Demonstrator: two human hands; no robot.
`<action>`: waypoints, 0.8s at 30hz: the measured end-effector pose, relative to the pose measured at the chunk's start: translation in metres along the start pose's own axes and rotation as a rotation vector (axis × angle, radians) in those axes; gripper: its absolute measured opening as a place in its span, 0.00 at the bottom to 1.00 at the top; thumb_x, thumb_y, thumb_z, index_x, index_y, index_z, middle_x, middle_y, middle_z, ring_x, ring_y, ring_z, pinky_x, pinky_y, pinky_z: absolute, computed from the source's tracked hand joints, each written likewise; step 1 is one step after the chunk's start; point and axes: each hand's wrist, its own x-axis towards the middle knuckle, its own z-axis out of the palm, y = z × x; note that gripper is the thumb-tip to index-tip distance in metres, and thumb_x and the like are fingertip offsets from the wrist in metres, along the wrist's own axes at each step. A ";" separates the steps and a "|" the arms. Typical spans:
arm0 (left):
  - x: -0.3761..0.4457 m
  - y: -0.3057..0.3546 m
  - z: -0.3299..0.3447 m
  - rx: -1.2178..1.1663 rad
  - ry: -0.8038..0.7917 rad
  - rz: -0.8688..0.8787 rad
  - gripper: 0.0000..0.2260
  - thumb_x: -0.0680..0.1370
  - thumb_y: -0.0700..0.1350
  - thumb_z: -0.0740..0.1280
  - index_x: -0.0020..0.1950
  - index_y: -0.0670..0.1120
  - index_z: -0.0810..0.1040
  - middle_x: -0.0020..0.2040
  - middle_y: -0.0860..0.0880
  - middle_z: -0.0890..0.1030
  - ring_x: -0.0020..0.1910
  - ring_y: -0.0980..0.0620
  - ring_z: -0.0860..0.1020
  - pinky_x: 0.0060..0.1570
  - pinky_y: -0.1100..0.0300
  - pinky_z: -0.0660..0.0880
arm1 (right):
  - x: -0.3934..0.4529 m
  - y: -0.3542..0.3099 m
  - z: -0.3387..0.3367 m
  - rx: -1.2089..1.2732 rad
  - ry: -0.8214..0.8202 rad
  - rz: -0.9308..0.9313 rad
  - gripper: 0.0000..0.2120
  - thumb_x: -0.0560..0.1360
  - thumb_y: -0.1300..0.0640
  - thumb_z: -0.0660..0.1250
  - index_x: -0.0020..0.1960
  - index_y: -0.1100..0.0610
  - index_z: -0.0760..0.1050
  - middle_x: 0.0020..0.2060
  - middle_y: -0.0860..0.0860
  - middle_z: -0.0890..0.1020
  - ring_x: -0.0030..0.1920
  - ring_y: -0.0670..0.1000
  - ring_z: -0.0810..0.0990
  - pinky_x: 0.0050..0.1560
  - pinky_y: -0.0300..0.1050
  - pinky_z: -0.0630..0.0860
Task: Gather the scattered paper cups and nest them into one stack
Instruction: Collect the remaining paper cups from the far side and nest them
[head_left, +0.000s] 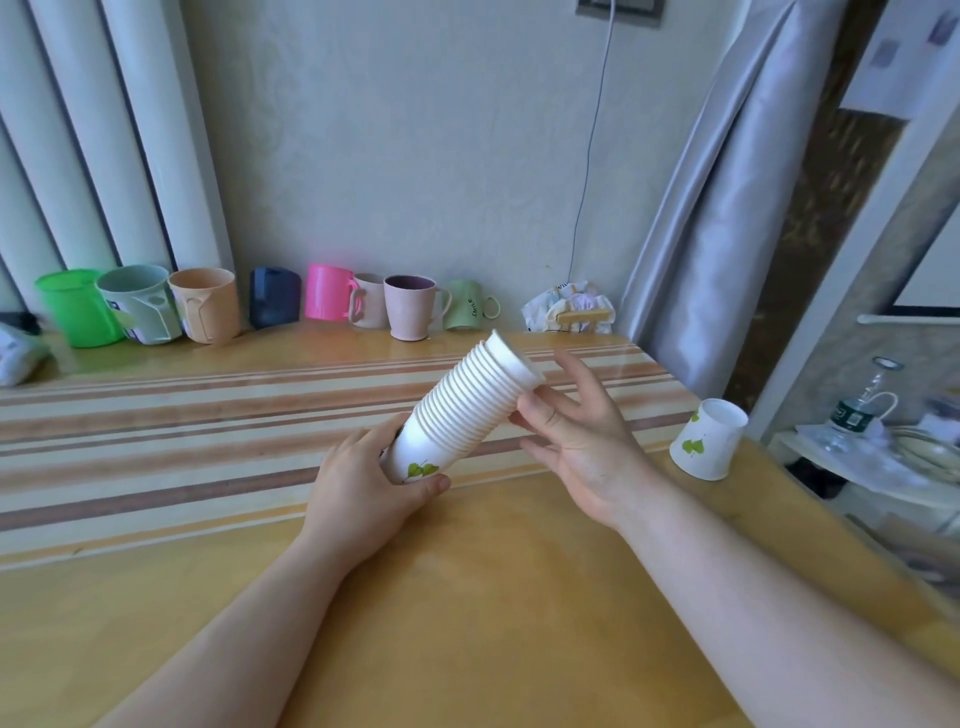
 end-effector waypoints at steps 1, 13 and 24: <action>0.000 0.000 -0.001 -0.003 -0.001 -0.003 0.33 0.68 0.61 0.82 0.72 0.61 0.78 0.54 0.57 0.82 0.56 0.50 0.77 0.54 0.50 0.75 | -0.005 0.003 -0.006 -0.084 -0.007 -0.016 0.46 0.71 0.53 0.82 0.82 0.41 0.63 0.68 0.47 0.85 0.68 0.50 0.84 0.70 0.57 0.75; -0.005 0.003 -0.003 -0.092 -0.055 -0.092 0.22 0.68 0.63 0.82 0.58 0.61 0.82 0.46 0.60 0.86 0.48 0.62 0.82 0.42 0.57 0.77 | -0.001 -0.027 -0.147 -1.015 0.798 -0.321 0.36 0.71 0.55 0.80 0.77 0.45 0.72 0.72 0.55 0.69 0.72 0.62 0.67 0.72 0.53 0.67; -0.005 0.006 -0.004 -0.099 -0.074 -0.080 0.21 0.69 0.62 0.82 0.58 0.61 0.81 0.47 0.60 0.86 0.48 0.64 0.80 0.40 0.61 0.73 | 0.000 0.017 -0.159 -0.857 0.630 0.000 0.20 0.79 0.48 0.74 0.67 0.46 0.70 0.65 0.55 0.79 0.54 0.59 0.77 0.45 0.50 0.70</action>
